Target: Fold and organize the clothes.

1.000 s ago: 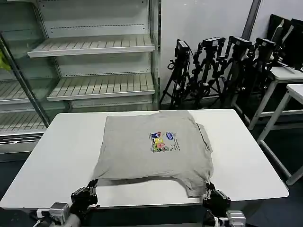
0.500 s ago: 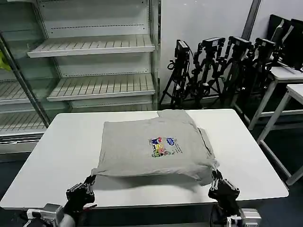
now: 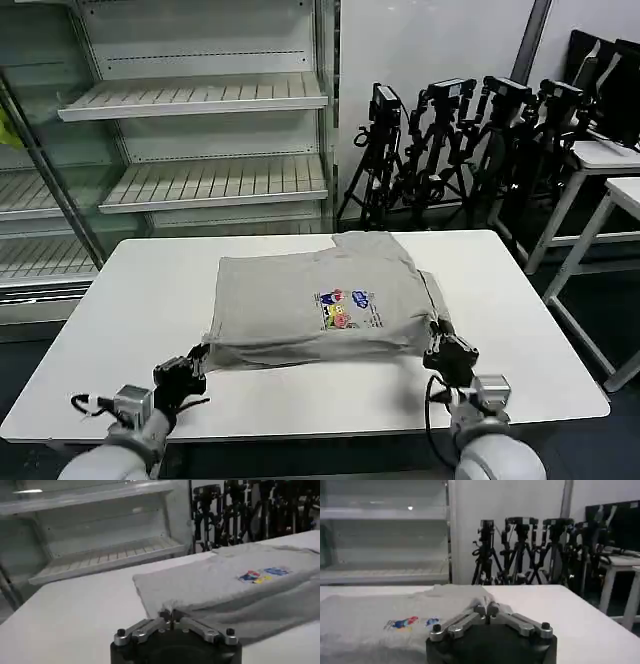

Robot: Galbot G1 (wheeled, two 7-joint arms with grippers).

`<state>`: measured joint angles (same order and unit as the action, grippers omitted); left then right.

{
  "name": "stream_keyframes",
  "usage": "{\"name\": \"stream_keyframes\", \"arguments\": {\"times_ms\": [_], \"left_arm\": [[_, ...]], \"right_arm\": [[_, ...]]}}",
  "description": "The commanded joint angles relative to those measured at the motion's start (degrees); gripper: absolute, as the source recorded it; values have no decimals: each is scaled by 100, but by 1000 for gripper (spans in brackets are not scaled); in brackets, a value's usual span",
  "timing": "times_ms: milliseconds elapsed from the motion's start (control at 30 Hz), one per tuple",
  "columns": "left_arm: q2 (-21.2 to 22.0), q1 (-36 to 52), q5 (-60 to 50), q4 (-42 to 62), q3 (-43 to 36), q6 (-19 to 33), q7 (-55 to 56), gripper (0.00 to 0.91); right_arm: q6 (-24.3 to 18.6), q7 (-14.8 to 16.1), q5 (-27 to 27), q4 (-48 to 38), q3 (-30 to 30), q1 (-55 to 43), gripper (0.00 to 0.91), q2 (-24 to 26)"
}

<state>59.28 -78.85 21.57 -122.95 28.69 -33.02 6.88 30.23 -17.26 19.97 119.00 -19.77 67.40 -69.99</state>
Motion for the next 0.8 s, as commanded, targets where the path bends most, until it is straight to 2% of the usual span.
{"name": "stream_keyframes", "arguments": {"times_ms": [33,300,333,367,400,433,633,800], "left_arm": [[-295,1287,-10,1185,-542,3,4,20],[-197,1561,-101,1488,-816,14,11,20],[-167,1621,-118,1536,-859,24,11,50],[-148,1657,-159,1603,-884,33,10,484],[-142,1670,-171,1640,-892,39,11,725],[-121,1692,-193,1679,-909,42,11,907],[-53,1563,-214,1620,-838,32,33,907],[11,1116,-212,1171,-612,20,40,907]], "right_arm": [[159,13,172,-1106,224,-1197,0,136],[164,114,-156,-1726,441,-1567,0,-145],[159,114,-185,-1775,451,-1583,141,-172],[159,116,-210,-1806,463,-1593,675,-199],[159,127,-232,-1834,473,-1596,907,-211],[160,139,-269,-1863,489,-1596,907,-222],[108,199,-468,-1861,509,-1432,907,-270],[-125,258,-498,-1462,373,-997,907,-239]]}}
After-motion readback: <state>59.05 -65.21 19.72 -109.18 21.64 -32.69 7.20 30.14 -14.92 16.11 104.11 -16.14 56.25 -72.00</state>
